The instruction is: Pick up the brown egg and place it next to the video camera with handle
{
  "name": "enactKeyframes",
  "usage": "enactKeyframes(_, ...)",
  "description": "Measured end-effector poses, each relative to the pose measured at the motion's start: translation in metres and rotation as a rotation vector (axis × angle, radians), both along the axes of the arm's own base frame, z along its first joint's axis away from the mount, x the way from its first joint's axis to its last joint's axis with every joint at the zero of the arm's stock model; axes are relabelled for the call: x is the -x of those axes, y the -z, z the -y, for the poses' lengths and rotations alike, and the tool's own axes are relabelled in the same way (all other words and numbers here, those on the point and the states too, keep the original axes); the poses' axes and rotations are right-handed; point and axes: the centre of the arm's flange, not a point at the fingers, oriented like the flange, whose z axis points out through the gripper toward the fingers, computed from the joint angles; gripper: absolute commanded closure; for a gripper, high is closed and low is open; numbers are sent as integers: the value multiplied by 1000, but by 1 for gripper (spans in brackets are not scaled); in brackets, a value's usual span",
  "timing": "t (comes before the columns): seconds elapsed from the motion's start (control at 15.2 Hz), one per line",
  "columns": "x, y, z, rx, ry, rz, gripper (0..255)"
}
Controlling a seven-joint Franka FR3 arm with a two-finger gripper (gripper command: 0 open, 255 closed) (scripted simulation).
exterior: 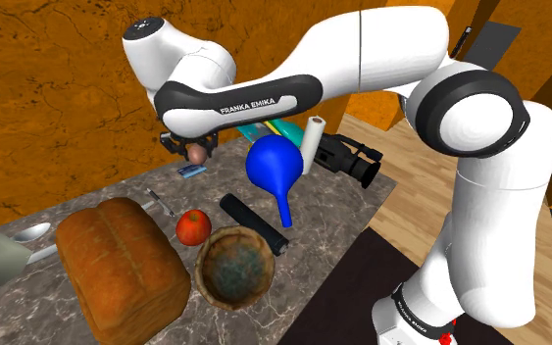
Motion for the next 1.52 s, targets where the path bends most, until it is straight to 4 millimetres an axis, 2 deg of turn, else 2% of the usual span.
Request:
enactKeyframes(1.25,0,-99,1,0,0,0,255)
enactKeyframes(1.52,15,-102,36,0,0,0,255)
